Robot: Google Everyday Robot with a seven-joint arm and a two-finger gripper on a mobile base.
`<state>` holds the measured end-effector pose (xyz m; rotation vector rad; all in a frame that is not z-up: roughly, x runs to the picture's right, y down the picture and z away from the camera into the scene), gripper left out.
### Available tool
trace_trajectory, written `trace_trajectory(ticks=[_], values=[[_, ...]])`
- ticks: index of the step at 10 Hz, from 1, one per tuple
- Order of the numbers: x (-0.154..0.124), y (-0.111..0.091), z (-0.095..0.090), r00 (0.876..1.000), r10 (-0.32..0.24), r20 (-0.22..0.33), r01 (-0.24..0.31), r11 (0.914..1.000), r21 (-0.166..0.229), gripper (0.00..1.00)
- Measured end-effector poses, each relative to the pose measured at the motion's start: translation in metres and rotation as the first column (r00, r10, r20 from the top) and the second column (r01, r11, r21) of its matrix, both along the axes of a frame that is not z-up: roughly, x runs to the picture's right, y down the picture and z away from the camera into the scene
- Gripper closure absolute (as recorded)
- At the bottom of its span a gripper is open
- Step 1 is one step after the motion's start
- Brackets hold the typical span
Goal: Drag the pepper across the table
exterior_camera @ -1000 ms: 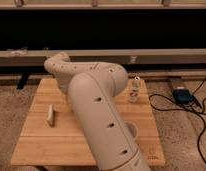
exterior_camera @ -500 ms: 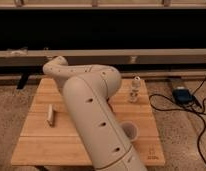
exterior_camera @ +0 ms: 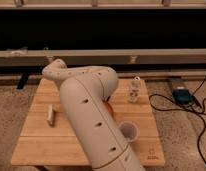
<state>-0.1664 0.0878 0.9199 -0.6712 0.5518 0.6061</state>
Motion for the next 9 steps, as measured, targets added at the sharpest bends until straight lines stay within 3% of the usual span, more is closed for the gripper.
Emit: trace_trajectory(ticks=[1,7,9], values=[[0.0040,0.0011,0.0019,1.000,-0.009,-0.009,0.009,0.9999,0.005,0.37],[0.0061,0.0044,0.0037,0.998,-0.029,-0.048,0.030,0.9992,0.026,0.93],[0.0014,-0.0014,0.0021,0.999,-0.019,-0.047,0.021,0.9984,0.052,1.00]])
